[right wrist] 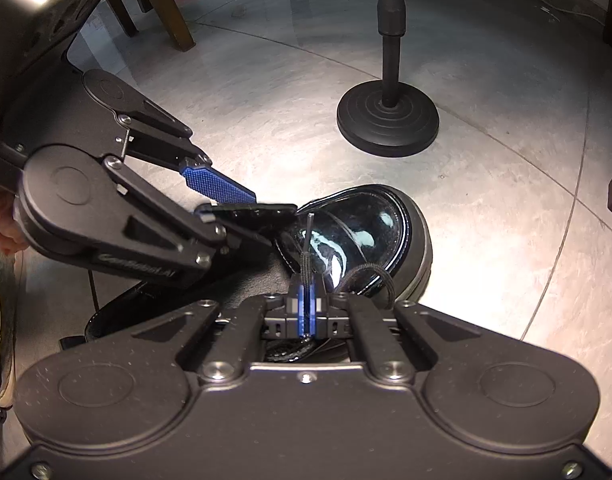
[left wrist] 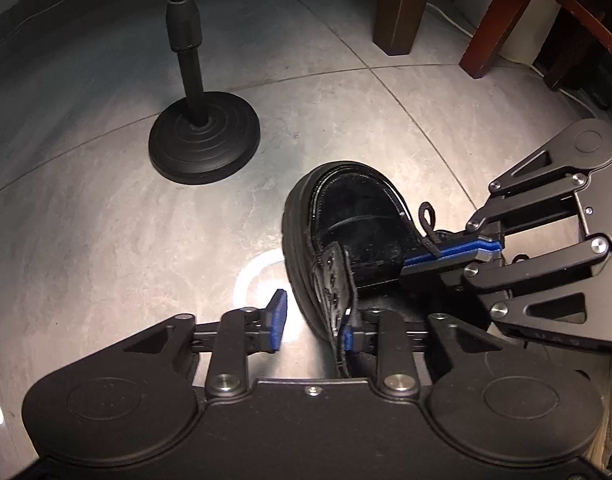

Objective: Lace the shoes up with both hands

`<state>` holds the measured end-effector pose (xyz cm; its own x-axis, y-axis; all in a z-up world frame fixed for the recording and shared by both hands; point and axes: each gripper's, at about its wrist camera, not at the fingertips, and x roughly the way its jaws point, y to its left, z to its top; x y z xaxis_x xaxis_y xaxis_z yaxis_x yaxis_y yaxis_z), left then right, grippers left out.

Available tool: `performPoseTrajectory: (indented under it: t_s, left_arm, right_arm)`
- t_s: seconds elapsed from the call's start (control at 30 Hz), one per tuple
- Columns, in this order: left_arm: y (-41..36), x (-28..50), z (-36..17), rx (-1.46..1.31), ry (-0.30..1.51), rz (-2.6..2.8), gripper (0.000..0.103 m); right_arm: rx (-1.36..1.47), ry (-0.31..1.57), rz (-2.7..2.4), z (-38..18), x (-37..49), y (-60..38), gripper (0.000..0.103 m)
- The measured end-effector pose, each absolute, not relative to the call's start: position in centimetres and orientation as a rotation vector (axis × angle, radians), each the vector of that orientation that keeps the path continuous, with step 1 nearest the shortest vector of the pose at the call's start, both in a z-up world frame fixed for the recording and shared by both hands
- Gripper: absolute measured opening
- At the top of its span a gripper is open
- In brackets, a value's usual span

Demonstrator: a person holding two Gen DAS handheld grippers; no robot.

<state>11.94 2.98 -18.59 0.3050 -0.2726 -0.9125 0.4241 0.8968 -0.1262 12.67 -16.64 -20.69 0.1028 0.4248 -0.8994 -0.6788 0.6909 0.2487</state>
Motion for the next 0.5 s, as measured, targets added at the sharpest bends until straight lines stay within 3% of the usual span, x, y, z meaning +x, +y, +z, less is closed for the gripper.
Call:
performPoseTrajectory:
  t_s: [0.23, 0.5]
  left_arm:
    - [4.2, 12.0, -18.8, 0.050, 1.193, -0.472, 0.005]
    - [9.3, 14.7, -21.1, -0.402, 1.337, -0.463, 0.005]
  right_arm:
    - [-0.266, 1.214, 0.831, -20.8, 12.6, -16.6, 0.003]
    - [-0.248, 1.226, 0.844, -21.1, 13.0, -16.8, 0.002]
